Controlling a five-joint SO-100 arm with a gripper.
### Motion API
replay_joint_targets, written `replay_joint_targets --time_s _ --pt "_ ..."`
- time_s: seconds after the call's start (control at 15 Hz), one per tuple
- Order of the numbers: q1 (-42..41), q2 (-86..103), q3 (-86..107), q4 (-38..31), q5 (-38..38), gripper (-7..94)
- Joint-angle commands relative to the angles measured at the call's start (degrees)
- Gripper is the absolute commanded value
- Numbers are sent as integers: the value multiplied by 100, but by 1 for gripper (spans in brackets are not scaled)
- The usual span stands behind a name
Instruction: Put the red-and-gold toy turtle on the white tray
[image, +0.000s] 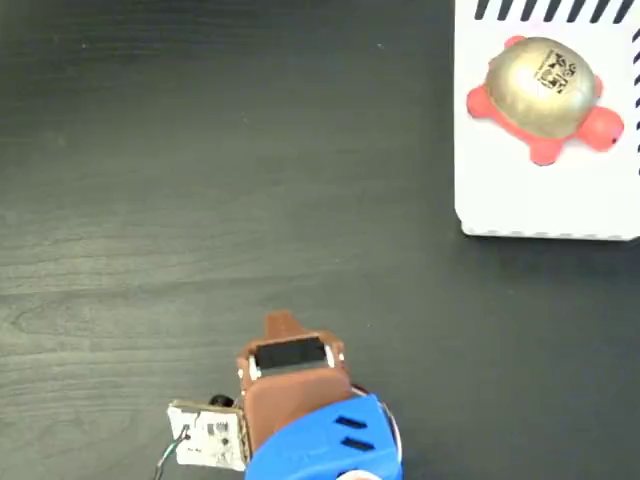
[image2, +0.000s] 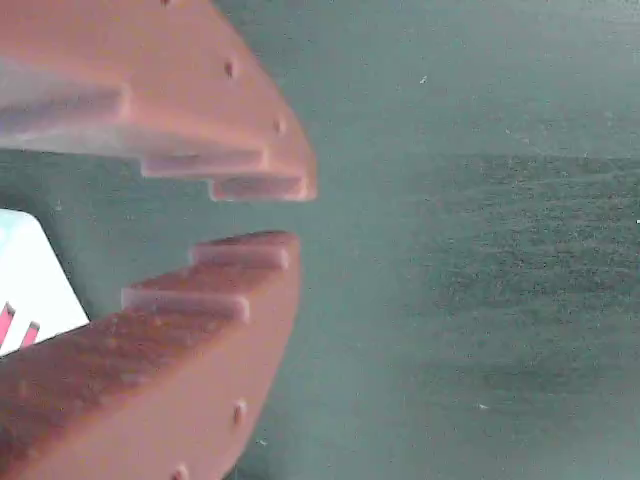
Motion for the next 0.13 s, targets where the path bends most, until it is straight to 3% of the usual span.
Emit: replay_joint_targets --time_s 0.0,0.07 --pt "-79 53 -70 114 62 0" --pt "-79 53 -70 114 62 0"
